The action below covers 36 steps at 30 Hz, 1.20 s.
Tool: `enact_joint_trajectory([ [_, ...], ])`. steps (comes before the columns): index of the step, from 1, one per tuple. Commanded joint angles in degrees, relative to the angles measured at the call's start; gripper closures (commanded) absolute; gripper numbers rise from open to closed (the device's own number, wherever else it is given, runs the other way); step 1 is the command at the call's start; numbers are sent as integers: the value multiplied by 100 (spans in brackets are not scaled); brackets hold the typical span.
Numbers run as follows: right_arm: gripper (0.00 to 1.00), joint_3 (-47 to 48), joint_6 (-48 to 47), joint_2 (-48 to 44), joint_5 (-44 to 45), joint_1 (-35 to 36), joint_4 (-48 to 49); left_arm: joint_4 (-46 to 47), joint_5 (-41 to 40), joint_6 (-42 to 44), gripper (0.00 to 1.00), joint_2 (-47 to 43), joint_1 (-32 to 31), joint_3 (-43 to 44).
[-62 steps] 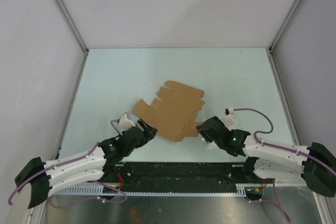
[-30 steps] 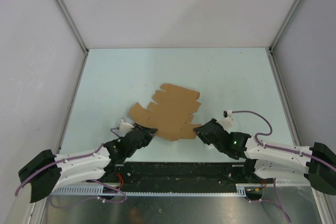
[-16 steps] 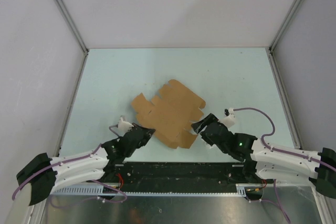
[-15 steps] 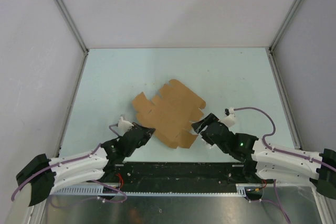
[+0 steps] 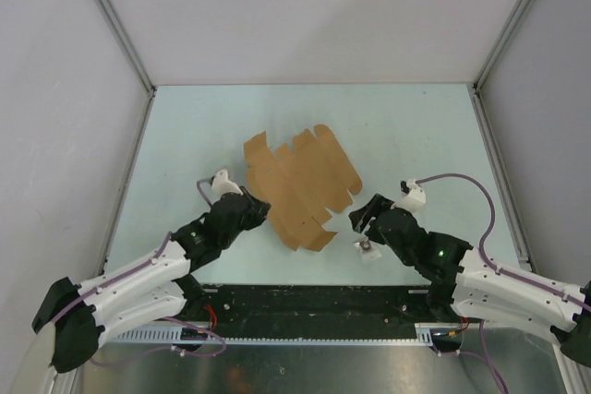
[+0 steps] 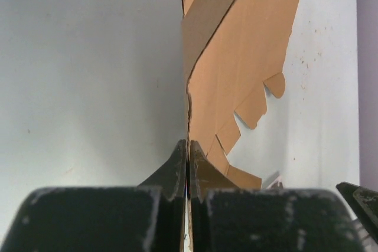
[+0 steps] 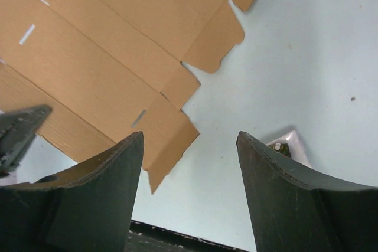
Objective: Fold the paper box
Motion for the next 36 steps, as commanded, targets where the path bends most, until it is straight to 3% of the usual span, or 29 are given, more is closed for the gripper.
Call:
enact_joint_trajectory([
  [1, 30, 336, -938, -64, 25, -100, 27, -144, 814, 1508, 100, 263, 382, 673],
  [6, 30, 337, -1097, -161, -116, -214, 10, -425, 1474, 2703, 98, 817, 822, 1385],
  [11, 30, 345, -1212, -310, -143, -302, -95, -1110, 2159, 3688, 98, 1939, 1446, 2597],
  [21, 30, 389, -1291, -583, -353, -513, -315, -3316, 1775, 5306, 100, 4269, 1596, 5523],
  [25, 30, 389, -1308, -609, -423, -539, -333, -3984, 1546, 5894, 100, 4834, 1588, 6027],
  [36, 31, 389, -1352, -521, -634, -574, -307, -4319, 1211, 7108, 100, 5028, 1588, 6299],
])
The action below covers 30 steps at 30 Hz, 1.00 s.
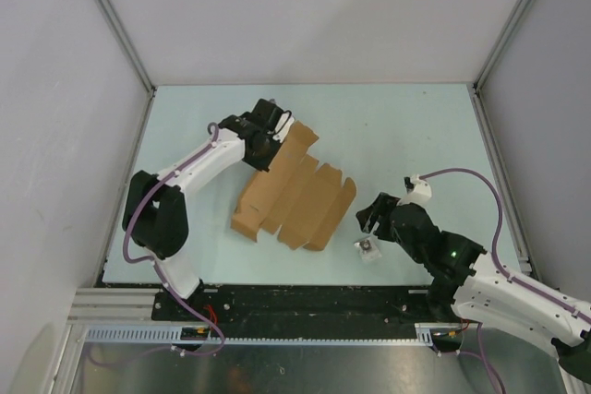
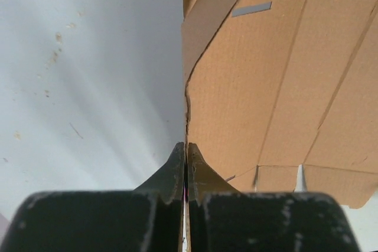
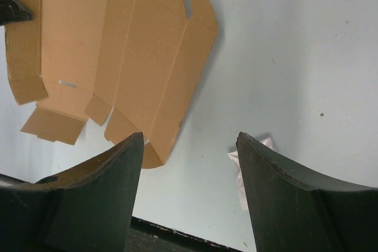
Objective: Fold the paper box
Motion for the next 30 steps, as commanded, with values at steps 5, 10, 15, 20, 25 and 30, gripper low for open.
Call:
enact_joint_trajectory([
  [5, 30, 271, -225, 10, -130, -37, 28, -138, -192, 1375, 100, -137, -148, 418],
  [10, 30, 271, -427, -34, -191, -63, 98, -129, -587, 1981, 100, -76, -719, 322],
  [15, 30, 315, -655, -60, -358, -98, 125, -120, -702, 2438, 100, 117, -1019, 409],
  [20, 29, 359, -831, -131, -402, -133, 63, -68, -404, 2790, 100, 170, -1133, 444],
  [25, 29, 359, -1103, -157, -446, -195, 115, -6, -333, 3019, 100, 214, -1335, 479],
  [30, 32, 420, -1824, 123, -858, -572, 685, 117, -166, 3020, 100, 109, -1449, 392],
])
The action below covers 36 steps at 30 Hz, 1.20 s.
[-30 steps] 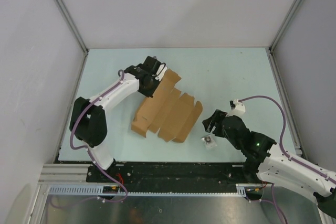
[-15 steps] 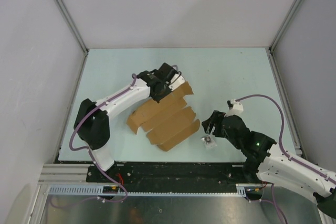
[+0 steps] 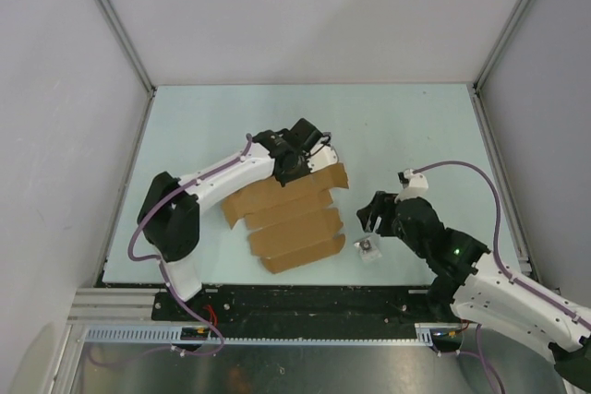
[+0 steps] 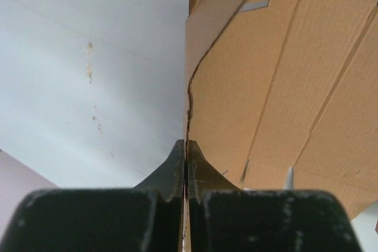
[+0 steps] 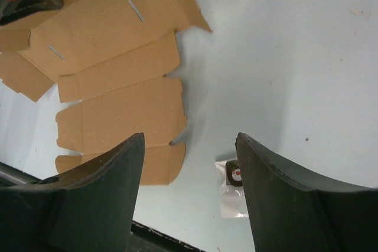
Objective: Fold the paper box
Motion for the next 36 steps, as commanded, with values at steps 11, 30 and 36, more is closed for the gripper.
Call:
enact_joint_trajectory([
  [11, 34, 564, -1646, 884, -2057, -1666, 1160, 461, 302, 103, 89, -305, -285, -91],
  [30, 28, 1888, -2901, 2174, -3146, -2194, 1292, 663, -1466, -3155, 25, -2314, -75, 33],
  [36, 25, 3321, -3860, 4209, -4365, -2247, 977, 866, -1087, -5423, 25, -3555, 48, -1460],
])
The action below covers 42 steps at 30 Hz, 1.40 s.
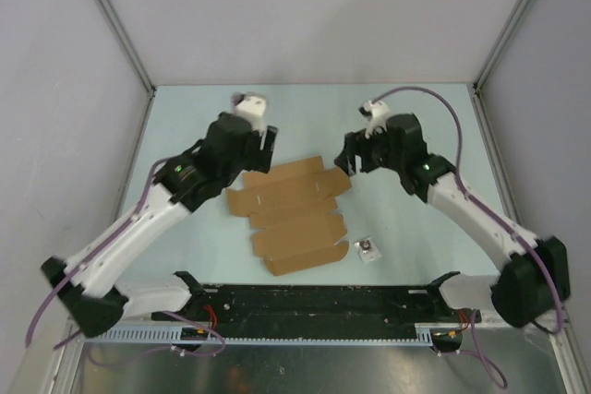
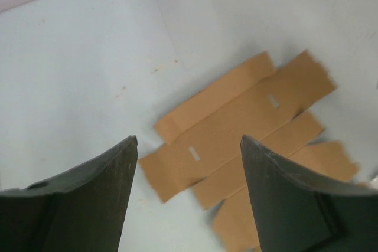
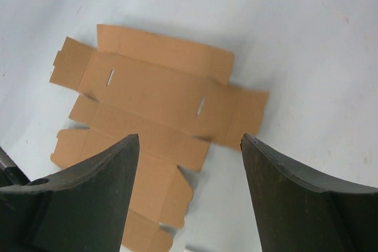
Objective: Fold the paper box
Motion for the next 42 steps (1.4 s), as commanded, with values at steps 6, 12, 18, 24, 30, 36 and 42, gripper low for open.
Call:
enact_joint_trajectory([
  [6, 22, 2610, -2257, 2663, -2142, -107, -592, 160, 197, -3445, 25, -1946, 35, -2263],
  [12, 19, 4403, -2942, 4456, -2740, -72, -1391, 178, 232, -3648, 25, -2615, 35, -2704],
  [18, 18, 6378, -3593, 5959, -3100, 51, -2472, 169, 329, -3604, 25, -2589, 35, -2853],
  [24, 18, 7910, -4111, 7154, -3400, 95, -3781, 178, 206, -3534, 25, -2703, 35, -2941],
  [30, 17, 8202, -4270, 7499, -3242, 314, -4082, 187, 118, -3534, 24, -2747, 35, -2942],
  [36, 17, 8211, -4341, 7719, -3102, 411, -4178, 187, 135, -3516, 24, -2791, 35, -3020],
  [42, 16, 8219, -4332, 7833, -2908, 420, -4073, 187, 83, -3499, 24, -2870, 44, -3082],
])
